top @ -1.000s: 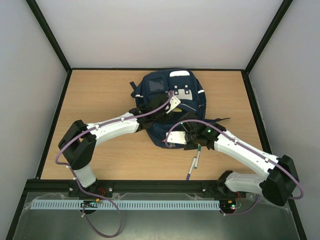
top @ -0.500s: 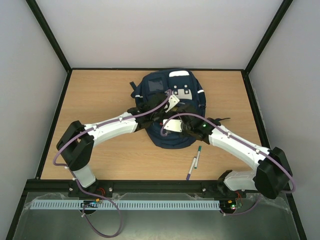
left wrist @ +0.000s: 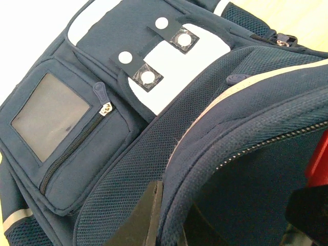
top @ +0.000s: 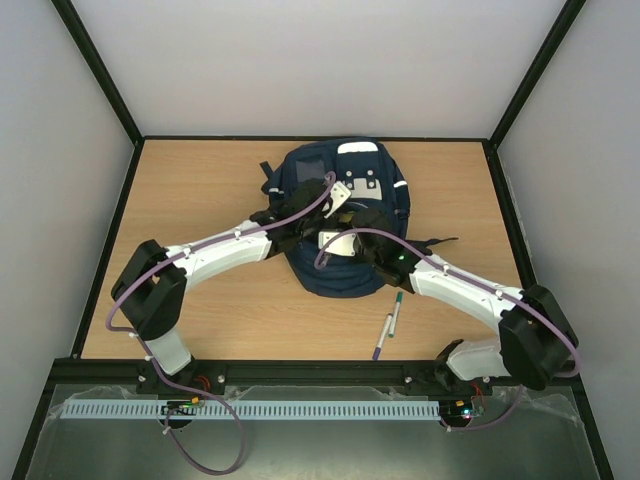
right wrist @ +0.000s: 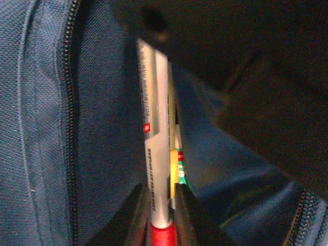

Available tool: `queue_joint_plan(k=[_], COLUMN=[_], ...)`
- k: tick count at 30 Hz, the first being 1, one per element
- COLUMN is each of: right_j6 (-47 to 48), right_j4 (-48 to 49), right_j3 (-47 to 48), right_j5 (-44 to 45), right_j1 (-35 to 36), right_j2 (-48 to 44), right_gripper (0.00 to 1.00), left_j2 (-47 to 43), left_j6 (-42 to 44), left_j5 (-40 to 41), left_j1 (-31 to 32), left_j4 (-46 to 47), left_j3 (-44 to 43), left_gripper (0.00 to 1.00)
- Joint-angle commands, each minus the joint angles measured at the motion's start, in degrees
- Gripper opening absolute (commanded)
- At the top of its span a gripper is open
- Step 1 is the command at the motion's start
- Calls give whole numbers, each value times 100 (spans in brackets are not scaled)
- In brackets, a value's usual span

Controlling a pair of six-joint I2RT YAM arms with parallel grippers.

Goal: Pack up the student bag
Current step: Place the stationery in the student bag, then pick up the stationery from the center of the board.

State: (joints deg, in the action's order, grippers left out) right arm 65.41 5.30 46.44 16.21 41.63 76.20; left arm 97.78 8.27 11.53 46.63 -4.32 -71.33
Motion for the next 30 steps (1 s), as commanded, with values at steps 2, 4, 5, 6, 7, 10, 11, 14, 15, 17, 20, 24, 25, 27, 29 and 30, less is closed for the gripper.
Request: queue_joint_plan(k=[2,4,5,6,7,10,11,14,15,17,20,24,25,27,29,30], right_j6=[-143,-192,-218,-267,-317,-530,-616,-822,-889,-1022,-1159,-750,-652,-445,-296,-284], right_j4=[497,390,321,238,152,-357,-527,-993,-1164,-1567,-2427,-4149,-4454,-4955,-5250,-5337], right_j3=[-93,-83,-70,-61,-42,43,68,55,45,36,111,147,103,-50,-238,-334], right_j5=[524,471,452,427,401,193,121,-73,-140,-280,-731,-1824,-1967,-2071,-1989,-1917], right_j1=[-193,-190,-194,-191,-198,-206,-200,-199,-201,-199,-200,-201,-191,-192,-190,-188], right_j2=[192,153,123,100,70,-42,-85,-252,-323,-482,-769,-1114,-1157,-1202,-1179,-1139], right_gripper=[25,28,28,29,29,30,30,29,28,28,27,28,28,32,37,40], left_j2=[-417,-420,-418,-420,-418,-418,-417,-413,-414,-399,-402,-382,-382,-374,-357,-347], left_j6=[-140,-139,-139,-141,-145,-141,-138,-142,-137,-139,-146,-154,-155,-157,-159,-166], left_j5=[-54,-67,-71,-72,-78,-81,-84,-87,-94,-106,-129,-184,-187,-186,-193,-207], left_j1=[-4,-13,-9,-17,-22,-22,-24,-31,-25,-31,-24,-38,-39,-32,-37,-40], left_j4=[186,186,188,186,186,179,177,176,169,155,155,135,133,133,119,111], left_j3=[-184,-184,-182,-188,-187,-180,-187,-188,-194,-195,-201,-223,-231,-224,-223,-231], left_gripper=[2,2,2,2,2,2,2,2,2,2,2,2,2,2,2,2])
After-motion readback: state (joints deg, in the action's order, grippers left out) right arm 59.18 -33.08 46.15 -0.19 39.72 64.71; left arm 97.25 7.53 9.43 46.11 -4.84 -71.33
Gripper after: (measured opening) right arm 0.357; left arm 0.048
